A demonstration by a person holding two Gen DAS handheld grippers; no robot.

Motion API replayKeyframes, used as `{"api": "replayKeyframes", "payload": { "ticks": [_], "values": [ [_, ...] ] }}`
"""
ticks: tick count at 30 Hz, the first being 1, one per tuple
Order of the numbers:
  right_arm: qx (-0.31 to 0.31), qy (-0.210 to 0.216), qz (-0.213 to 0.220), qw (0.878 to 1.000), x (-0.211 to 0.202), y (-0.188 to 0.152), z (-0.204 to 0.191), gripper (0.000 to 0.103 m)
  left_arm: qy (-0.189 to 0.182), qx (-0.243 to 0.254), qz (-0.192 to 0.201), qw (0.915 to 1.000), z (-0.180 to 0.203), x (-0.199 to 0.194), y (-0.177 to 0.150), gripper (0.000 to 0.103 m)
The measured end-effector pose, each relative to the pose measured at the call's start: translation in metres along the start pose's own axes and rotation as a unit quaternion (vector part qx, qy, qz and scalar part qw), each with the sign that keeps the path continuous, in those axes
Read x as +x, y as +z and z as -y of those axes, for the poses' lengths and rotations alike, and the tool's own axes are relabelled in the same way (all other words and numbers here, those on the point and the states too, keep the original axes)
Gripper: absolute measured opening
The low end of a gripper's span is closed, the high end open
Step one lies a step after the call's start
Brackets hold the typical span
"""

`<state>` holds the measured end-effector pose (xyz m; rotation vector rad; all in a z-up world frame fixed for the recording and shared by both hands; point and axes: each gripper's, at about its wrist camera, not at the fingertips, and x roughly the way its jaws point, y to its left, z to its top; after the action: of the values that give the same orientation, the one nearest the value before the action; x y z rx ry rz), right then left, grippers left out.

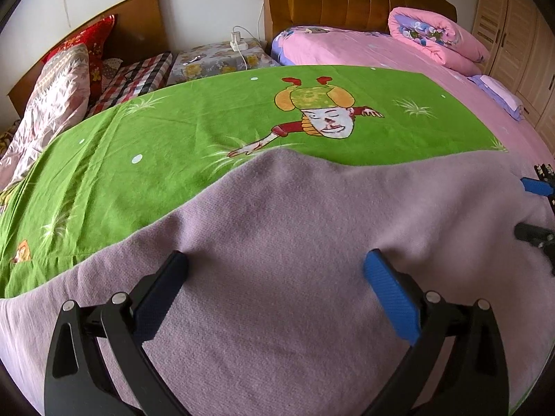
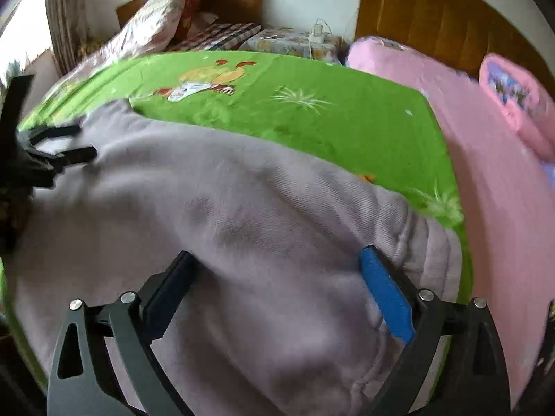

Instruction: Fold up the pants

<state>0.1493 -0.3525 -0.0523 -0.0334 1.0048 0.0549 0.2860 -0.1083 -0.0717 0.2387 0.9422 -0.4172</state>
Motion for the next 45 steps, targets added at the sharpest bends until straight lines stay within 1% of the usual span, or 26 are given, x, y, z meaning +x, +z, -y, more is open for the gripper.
{"api": "replayKeyframes", "payload": {
  "ticks": [1, 4, 9, 10, 12, 13, 15, 17, 18, 19, 21, 22, 24, 26, 27, 28, 29, 31, 32, 34, 36, 37, 38, 41, 44, 45],
  "values": [
    [0.001, -0.006, -0.002, 1.000, -0.002, -0.004, 0.005, 0.092, -0.002, -0.001, 0.000, 1.0000, 0.000, 0.000, 0.000, 0.102],
    [0.012, 0.019, 0.012, 1.000, -0.006, -0.014, 0.016, 0.092, -0.002, -0.001, 0.000, 1.0000, 0.001, 0.000, 0.000, 0.102],
    [0.018, 0.009, 0.020, 1.000, -0.011, -0.020, 0.015, 0.091, -0.002, -0.002, 0.000, 1.0000, 0.001, 0.000, 0.000, 0.102],
    [0.020, -0.011, 0.018, 1.000, -0.012, -0.017, 0.011, 0.091, -0.002, -0.002, 0.000, 1.0000, 0.000, 0.000, 0.000, 0.102],
    [0.027, -0.079, 0.010, 0.996, -0.023, -0.017, 0.000, 0.092, -0.004, -0.002, 0.000, 1.0000, 0.000, 0.000, 0.000, 0.102],
    [0.029, -0.096, 0.020, 0.995, -0.035, -0.019, -0.008, 0.092, -0.003, -0.002, 0.000, 1.0000, 0.000, 0.000, 0.000, 0.102],
    [0.041, -0.079, 0.038, 0.995, -0.051, -0.024, -0.022, 0.092, -0.003, -0.002, 0.000, 1.0000, 0.001, 0.000, 0.000, 0.102],
    [0.039, -0.013, 0.034, 0.999, -0.056, -0.031, -0.046, 0.092, -0.003, -0.002, 0.000, 1.0000, 0.000, 0.000, 0.000, 0.102],
    [0.023, 0.000, 0.028, 0.999, -0.054, -0.036, -0.059, 0.092, -0.003, -0.001, 0.000, 1.0000, 0.001, 0.000, 0.000, 0.102],
    [0.001, -0.009, 0.014, 1.000, -0.050, -0.044, -0.073, 0.092, -0.003, -0.001, 0.000, 1.0000, 0.000, 0.000, 0.000, 0.102],
    [-0.018, -0.026, -0.005, 0.999, -0.039, -0.059, -0.081, 0.092, -0.004, -0.002, 0.000, 1.0000, 0.000, 0.000, 0.000, 0.102],
    [-0.008, -0.020, 0.014, 1.000, -0.041, -0.066, -0.077, 0.093, -0.004, -0.002, 0.000, 1.0000, 0.000, 0.000, 0.000, 0.102],
    [-0.004, -0.015, 0.006, 1.000, -0.043, -0.067, -0.075, 0.092, -0.004, -0.001, 0.000, 1.0000, 0.000, 0.000, 0.000, 0.102],
    [-0.014, -0.025, -0.005, 1.000, -0.048, -0.065, -0.077, 0.092, -0.003, -0.001, 0.000, 1.0000, 0.000, 0.000, 0.000, 0.102],
    [-0.012, -0.034, -0.004, 0.999, -0.052, -0.061, -0.077, 0.092, -0.003, -0.001, 0.000, 1.0000, 0.001, 0.000, 0.000, 0.102],
    [-0.004, -0.047, 0.012, 0.999, -0.059, -0.056, -0.078, 0.092, -0.003, -0.001, 0.000, 1.0000, 0.001, 0.000, -0.001, 0.102],
    [0.002, -0.043, 0.029, 0.999, -0.063, -0.050, -0.082, 0.092, -0.004, -0.001, 0.000, 1.0000, 0.001, 0.000, 0.000, 0.102],
    [0.012, -0.012, 0.054, 0.998, -0.064, -0.041, -0.092, 0.092, -0.003, -0.001, 0.000, 1.0000, 0.001, 0.000, 0.000, 0.102],
    [0.001, 0.006, 0.059, 0.998, -0.060, -0.034, -0.106, 0.092, -0.003, -0.001, 0.000, 1.0000, 0.000, -0.001, 0.000, 0.102],
    [-0.026, 0.020, 0.054, 0.998, -0.049, -0.032, -0.125, 0.092, -0.003, -0.001, 0.000, 1.0000, 0.001, 0.000, -0.001, 0.102],
    [-0.047, 0.016, 0.017, 0.999, -0.026, -0.036, -0.140, 0.092, -0.005, -0.002, 0.000, 1.0000, 0.001, -0.001, -0.001, 0.102],
    [-0.049, 0.014, 0.007, 0.999, -0.021, -0.041, -0.142, 0.093, -0.005, -0.003, 0.000, 1.0000, 0.000, -0.001, -0.001, 0.102],
    [-0.036, 0.027, 0.022, 0.999, -0.024, -0.048, -0.137, 0.094, -0.006, -0.003, 0.000, 1.0000, 0.000, -0.001, -0.001, 0.102],
    [-0.037, 0.053, 0.017, 0.998, -0.033, -0.060, -0.126, 0.094, -0.015, -0.009, 0.003, 0.9998, -0.002, -0.003, 0.000, 0.101],
    [-0.035, 0.055, 0.012, 0.998, -0.039, -0.066, -0.122, 0.094, -0.014, -0.036, 0.021, 0.9990, -0.010, -0.015, -0.001, 0.101],
    [-0.031, 0.054, 0.014, 0.998, -0.041, -0.067, -0.122, 0.094, -0.033, -0.053, 0.031, 0.9976, -0.009, -0.025, 0.000, 0.101]
  ]
}}
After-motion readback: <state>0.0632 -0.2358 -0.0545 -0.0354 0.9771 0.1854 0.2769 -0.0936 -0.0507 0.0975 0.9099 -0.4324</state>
